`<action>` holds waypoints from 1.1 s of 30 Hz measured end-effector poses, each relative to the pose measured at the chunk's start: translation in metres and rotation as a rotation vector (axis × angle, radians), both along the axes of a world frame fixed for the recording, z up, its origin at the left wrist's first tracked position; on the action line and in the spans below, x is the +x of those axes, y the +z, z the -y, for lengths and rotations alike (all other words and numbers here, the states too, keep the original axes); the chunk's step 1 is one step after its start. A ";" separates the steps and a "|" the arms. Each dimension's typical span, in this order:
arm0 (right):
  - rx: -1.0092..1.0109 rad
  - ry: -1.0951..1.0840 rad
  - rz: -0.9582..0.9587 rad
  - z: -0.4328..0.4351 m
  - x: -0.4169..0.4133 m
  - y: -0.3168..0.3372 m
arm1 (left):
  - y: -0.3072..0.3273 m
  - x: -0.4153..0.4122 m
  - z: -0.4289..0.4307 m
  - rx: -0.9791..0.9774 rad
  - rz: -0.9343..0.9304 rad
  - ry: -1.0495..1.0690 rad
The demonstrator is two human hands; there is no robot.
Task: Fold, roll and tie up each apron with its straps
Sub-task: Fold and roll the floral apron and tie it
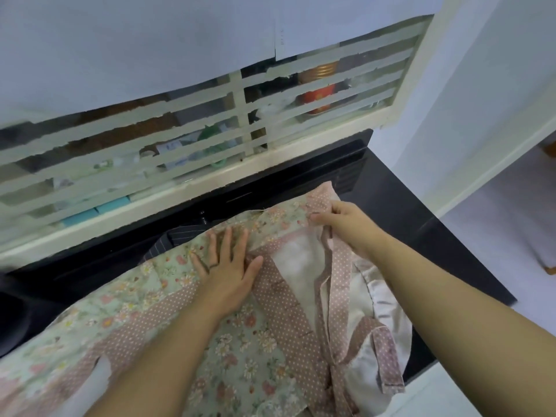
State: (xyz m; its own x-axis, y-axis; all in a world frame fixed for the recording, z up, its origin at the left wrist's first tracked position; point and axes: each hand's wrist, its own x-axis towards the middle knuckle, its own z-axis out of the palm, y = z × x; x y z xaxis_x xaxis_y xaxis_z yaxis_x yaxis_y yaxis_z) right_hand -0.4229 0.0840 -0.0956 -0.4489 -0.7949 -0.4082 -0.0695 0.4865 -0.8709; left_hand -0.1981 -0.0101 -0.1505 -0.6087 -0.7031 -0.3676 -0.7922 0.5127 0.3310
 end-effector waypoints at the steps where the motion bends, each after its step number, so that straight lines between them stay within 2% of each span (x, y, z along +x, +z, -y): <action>1: -0.001 0.018 0.117 -0.001 -0.008 0.001 | -0.002 0.001 -0.001 0.011 -0.015 -0.005; 3: 0.118 0.061 0.315 -0.005 -0.023 0.003 | -0.003 0.000 0.000 0.045 -0.043 0.003; 4: 0.220 0.083 0.285 -0.007 -0.031 0.001 | -0.001 0.000 0.001 0.065 -0.049 0.010; 6: 0.401 0.144 -0.034 -0.007 -0.042 -0.007 | 0.003 0.000 0.002 0.113 -0.040 0.006; 8: 0.451 0.100 -0.388 -0.009 -0.043 -0.019 | 0.007 -0.006 0.005 0.158 -0.019 0.014; 10: 0.367 -0.062 -0.502 -0.010 -0.031 -0.020 | 0.009 -0.015 0.009 0.168 0.026 0.037; 12: 0.206 -0.182 -0.751 -0.012 -0.010 -0.013 | 0.010 -0.023 0.009 0.132 0.090 0.022; 14: -0.051 -0.121 -1.022 -0.011 0.018 -0.006 | 0.006 -0.025 0.002 0.056 0.137 -0.034; 15: -0.138 0.013 -1.051 -0.010 0.035 -0.006 | 0.003 -0.025 -0.002 0.021 0.152 -0.059; 16: -0.142 0.206 -1.022 -0.010 0.052 -0.009 | 0.000 -0.024 -0.005 -0.001 0.160 -0.069; 18: 0.047 0.544 -0.991 -0.018 0.070 -0.026 | -0.003 -0.024 -0.007 -0.008 0.172 -0.057; 20: 0.178 0.683 -0.981 -0.034 0.057 -0.046 | -0.003 -0.026 -0.005 0.001 0.195 -0.048; 22: 0.109 0.708 -1.007 -0.051 0.032 -0.053 | -0.003 -0.028 -0.002 0.008 0.205 -0.046; 24: 0.135 0.596 -1.046 -0.064 0.004 -0.054 | -0.003 -0.031 0.001 0.025 0.219 -0.032; 27: 0.300 0.315 -0.984 -0.078 -0.012 -0.035 | 0.000 -0.035 -0.002 0.021 0.242 -0.014; 29: 0.318 0.115 -0.808 -0.083 -0.009 -0.021 | 0.005 -0.036 -0.011 -0.061 0.189 -0.011; 31: 0.227 -0.110 -0.602 -0.088 -0.005 -0.008 | 0.004 -0.032 -0.026 -0.147 0.096 -0.047; 33: 0.228 -0.197 -0.461 -0.094 -0.004 -0.003 | -0.003 -0.020 -0.041 -0.173 0.034 -0.096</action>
State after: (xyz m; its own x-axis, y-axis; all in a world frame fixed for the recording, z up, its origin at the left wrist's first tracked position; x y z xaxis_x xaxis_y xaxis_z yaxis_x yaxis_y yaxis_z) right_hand -0.4269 0.1775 -0.0989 -0.7533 -0.5921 -0.2864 -0.3072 0.7018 -0.6428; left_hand -0.2184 0.0307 -0.1539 -0.6656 -0.6966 -0.2679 -0.7459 0.6335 0.2057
